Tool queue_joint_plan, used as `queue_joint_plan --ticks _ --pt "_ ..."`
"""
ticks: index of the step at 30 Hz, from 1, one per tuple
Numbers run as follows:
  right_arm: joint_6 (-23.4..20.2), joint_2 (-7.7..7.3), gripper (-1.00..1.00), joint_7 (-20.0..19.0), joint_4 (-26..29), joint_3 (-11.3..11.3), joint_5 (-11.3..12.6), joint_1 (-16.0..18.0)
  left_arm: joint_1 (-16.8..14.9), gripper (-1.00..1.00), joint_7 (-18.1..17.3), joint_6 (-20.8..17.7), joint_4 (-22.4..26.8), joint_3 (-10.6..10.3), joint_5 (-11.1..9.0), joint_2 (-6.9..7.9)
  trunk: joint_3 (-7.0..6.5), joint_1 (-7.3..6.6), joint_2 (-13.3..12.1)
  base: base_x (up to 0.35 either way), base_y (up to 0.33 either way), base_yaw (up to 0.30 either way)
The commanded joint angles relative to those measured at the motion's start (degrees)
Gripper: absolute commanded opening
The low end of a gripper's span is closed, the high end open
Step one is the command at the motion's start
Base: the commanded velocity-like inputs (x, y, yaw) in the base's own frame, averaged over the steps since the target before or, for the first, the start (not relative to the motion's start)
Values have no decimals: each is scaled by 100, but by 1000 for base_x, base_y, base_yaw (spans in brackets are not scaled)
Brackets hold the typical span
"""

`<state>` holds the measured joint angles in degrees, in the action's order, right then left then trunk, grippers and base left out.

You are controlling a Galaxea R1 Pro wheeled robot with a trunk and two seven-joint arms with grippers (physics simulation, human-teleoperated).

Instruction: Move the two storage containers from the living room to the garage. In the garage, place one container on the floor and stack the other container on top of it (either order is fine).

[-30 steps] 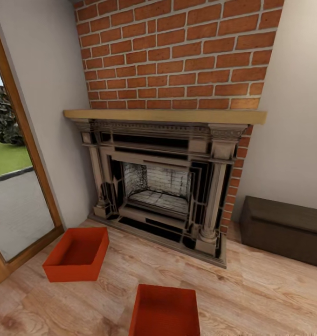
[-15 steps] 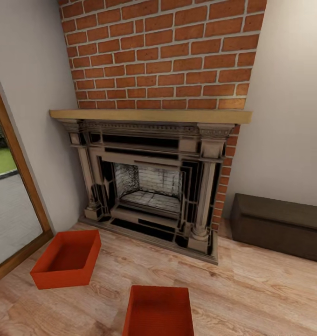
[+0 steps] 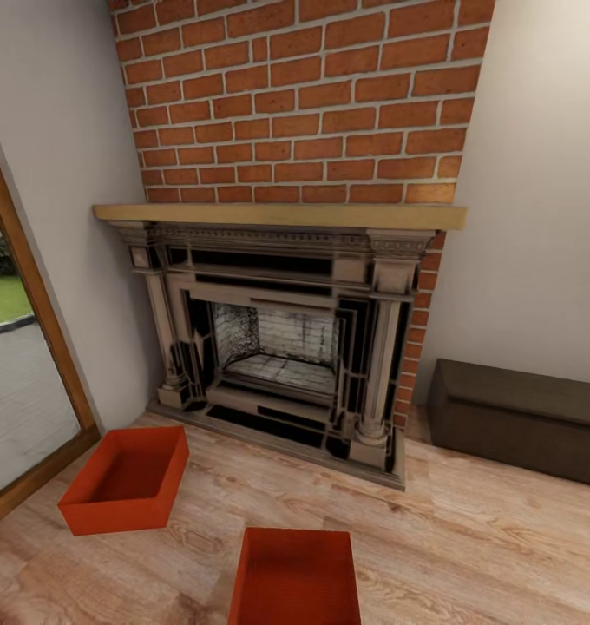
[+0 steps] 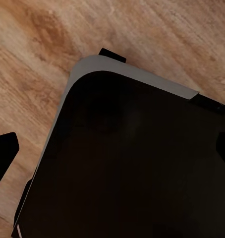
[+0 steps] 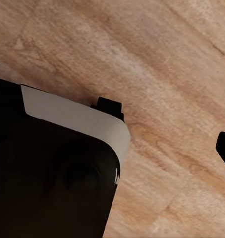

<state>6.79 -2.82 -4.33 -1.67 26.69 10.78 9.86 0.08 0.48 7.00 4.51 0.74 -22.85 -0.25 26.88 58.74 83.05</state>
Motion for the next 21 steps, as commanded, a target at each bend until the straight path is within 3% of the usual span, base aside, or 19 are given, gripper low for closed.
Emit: queue_joint_plan --ticks 1,21 --pt "28 4 100 -32 -18 38 59 7 1 100 5 11 6 4 -19 -2 5 -1 3 -30 0 0" --pt "37 21 100 -40 -18 38 64 7 1 100 -4 11 6 -3 -12 -2 5 -1 3 -3 0 -21"
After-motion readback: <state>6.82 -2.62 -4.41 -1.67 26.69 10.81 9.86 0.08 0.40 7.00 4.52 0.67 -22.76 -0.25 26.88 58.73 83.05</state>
